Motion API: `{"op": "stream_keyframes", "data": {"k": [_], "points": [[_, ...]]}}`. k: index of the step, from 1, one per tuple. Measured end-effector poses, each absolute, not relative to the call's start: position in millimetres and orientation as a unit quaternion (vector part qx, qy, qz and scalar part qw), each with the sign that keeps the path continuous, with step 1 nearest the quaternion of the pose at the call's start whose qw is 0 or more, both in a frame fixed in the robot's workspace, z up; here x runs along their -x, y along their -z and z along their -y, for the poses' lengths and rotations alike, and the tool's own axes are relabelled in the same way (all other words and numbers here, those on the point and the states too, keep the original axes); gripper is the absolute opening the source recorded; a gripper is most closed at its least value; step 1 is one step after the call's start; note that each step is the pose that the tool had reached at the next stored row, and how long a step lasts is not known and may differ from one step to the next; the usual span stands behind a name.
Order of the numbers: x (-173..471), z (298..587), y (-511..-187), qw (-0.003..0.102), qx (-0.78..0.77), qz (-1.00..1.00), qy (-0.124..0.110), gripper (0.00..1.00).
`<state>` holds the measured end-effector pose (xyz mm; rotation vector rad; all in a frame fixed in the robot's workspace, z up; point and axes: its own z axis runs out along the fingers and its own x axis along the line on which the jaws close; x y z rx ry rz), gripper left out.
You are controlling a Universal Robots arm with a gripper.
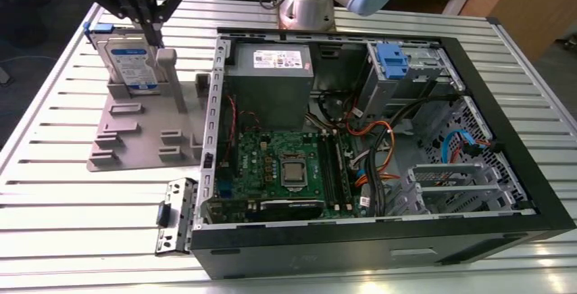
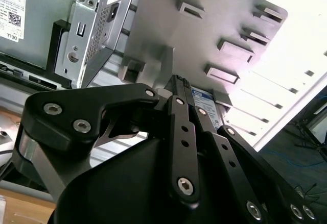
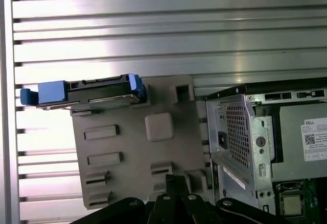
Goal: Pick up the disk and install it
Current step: 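Reach for the disk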
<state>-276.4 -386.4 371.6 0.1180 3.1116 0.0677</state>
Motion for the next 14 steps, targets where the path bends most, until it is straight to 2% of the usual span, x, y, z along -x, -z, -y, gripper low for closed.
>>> {"op": "stream_keyframes", "data": {"k": [14], "points": [[288.4, 383.5, -367.0, 0.013, -0.038, -0.999, -0.022, 0.10]]}}
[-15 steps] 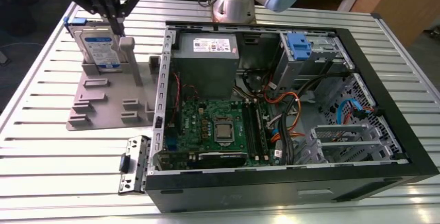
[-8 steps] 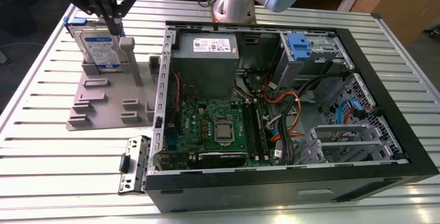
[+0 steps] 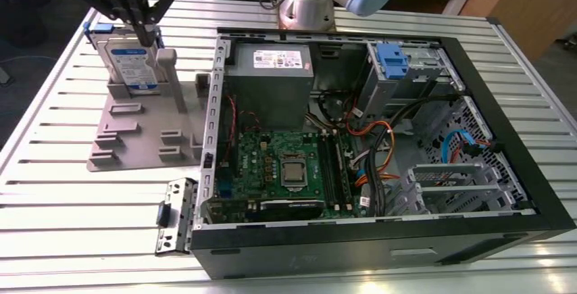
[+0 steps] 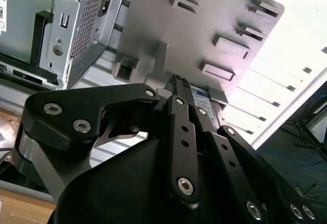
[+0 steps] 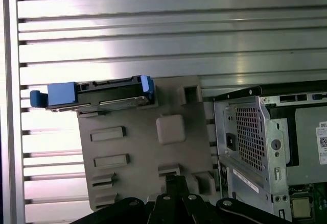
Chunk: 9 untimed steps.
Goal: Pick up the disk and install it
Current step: 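Reach for the disk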
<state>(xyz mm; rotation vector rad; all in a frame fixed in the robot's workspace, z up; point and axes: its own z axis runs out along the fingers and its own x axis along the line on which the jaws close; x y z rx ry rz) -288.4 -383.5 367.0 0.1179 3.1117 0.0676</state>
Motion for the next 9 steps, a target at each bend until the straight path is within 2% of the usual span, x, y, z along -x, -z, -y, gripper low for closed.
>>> {"op": "stream_keyframes", "data": {"k": [9], "points": [[298.5, 378.6, -363.9, 0.013, -0.038, -0.999, -0.022, 0.10]]}}
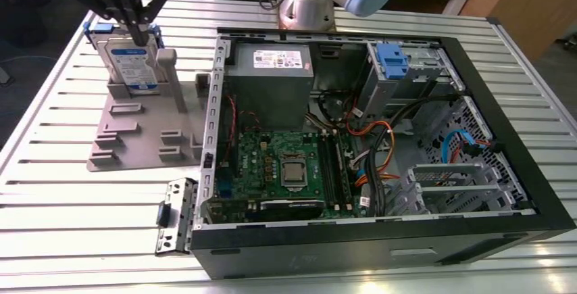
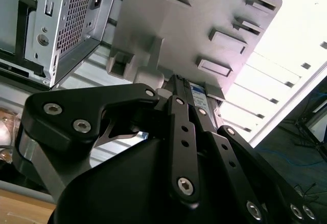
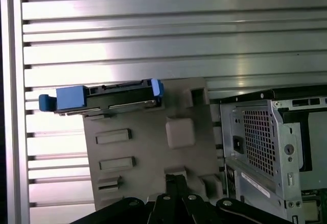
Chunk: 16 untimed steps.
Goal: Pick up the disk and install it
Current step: 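Reach for the disk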
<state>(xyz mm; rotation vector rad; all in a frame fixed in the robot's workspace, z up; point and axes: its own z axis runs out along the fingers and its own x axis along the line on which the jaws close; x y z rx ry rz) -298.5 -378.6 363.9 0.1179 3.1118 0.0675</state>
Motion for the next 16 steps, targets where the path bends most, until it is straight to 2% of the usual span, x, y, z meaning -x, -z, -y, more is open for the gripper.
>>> {"op": "stream_keyframes", "data": {"k": [16], "points": [[309.2, 372.1, -355.8, 0.013, -0.038, -0.999, -0.022, 0.10]]}}
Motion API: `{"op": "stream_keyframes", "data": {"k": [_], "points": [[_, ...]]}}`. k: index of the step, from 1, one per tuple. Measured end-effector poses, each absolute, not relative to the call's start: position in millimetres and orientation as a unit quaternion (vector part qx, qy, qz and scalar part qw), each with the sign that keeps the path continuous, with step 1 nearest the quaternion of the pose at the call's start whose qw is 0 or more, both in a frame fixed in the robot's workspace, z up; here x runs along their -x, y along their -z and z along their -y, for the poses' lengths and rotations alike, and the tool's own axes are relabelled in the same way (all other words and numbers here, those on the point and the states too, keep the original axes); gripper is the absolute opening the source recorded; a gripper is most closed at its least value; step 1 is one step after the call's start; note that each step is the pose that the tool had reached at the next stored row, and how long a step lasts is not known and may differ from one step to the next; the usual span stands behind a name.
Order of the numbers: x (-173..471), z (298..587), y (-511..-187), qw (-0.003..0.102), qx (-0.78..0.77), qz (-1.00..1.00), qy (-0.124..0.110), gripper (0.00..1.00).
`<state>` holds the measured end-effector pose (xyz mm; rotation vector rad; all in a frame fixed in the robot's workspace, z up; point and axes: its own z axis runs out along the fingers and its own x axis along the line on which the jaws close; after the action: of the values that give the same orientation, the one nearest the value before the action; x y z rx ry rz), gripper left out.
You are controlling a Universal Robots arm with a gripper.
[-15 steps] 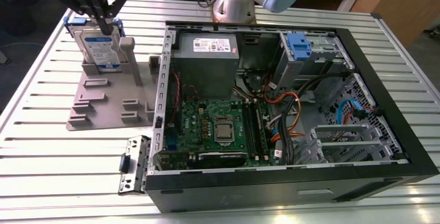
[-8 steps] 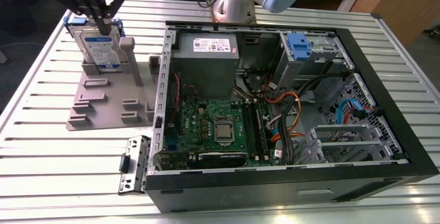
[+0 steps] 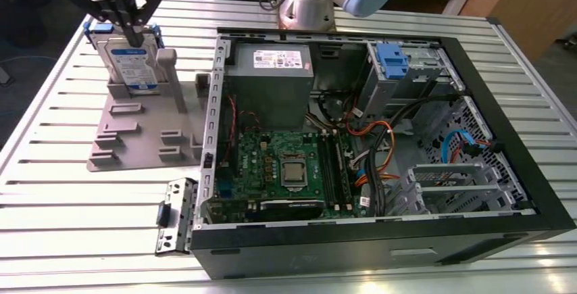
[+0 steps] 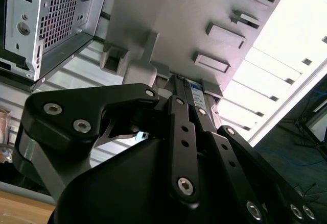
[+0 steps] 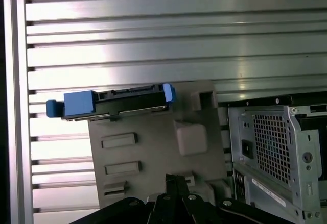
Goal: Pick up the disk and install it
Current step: 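Reach for the disk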
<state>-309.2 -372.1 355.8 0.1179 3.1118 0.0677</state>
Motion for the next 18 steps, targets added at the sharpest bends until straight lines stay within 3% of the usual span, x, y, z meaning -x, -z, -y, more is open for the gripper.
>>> {"op": "stream_keyframes", "data": {"k": [18], "points": [[341.3, 350.1, -336.9, 0.014, -0.037, -0.999, -0.021, 0.10]]}}
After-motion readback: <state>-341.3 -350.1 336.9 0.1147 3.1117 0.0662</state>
